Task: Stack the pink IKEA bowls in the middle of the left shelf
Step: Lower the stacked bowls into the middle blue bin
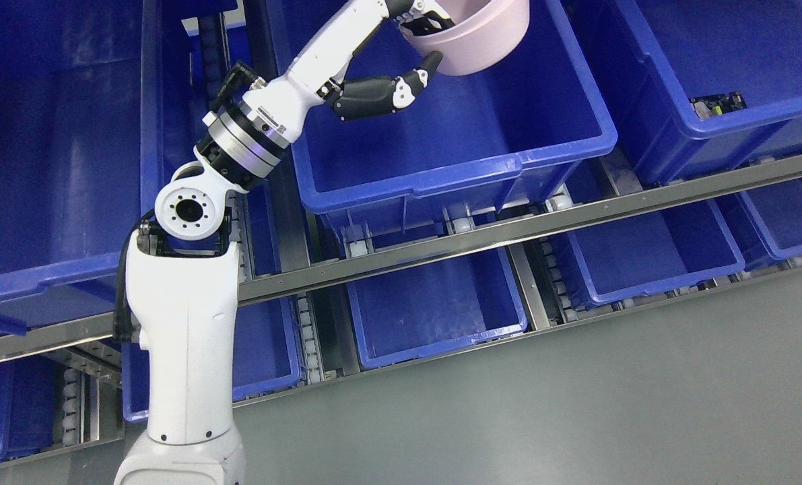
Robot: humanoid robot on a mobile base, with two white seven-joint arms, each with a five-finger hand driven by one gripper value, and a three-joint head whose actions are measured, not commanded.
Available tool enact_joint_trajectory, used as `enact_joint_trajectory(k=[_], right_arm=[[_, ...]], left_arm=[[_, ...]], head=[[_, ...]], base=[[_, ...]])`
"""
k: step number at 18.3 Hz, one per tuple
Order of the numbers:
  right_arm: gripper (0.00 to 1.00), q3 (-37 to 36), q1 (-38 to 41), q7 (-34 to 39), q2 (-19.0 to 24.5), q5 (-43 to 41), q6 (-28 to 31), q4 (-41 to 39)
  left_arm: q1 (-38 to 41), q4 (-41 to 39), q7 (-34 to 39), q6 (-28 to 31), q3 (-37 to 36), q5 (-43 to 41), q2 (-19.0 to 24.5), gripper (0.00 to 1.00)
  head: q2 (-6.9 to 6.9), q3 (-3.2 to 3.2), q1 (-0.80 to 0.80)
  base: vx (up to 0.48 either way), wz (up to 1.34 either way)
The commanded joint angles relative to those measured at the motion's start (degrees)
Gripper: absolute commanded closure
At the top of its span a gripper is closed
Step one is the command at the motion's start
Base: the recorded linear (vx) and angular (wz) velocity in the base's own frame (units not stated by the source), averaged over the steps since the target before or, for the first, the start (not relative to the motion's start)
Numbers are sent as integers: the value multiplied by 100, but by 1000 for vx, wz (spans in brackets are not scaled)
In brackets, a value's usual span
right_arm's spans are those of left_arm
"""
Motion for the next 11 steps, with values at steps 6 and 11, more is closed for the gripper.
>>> enact_joint_trajectory(k=[6,11], right_arm=[[0,0,-2,0,-100,0,0,0],[0,0,-2,0,-100,0,0,0]], left_arm=[[194,64,-290,260,-147,-358,100,94],[230,81,-220,286,-130,-551,100,80]], head=[[0,0,0],[0,0,0]], base=[[63,-25],[6,-1]])
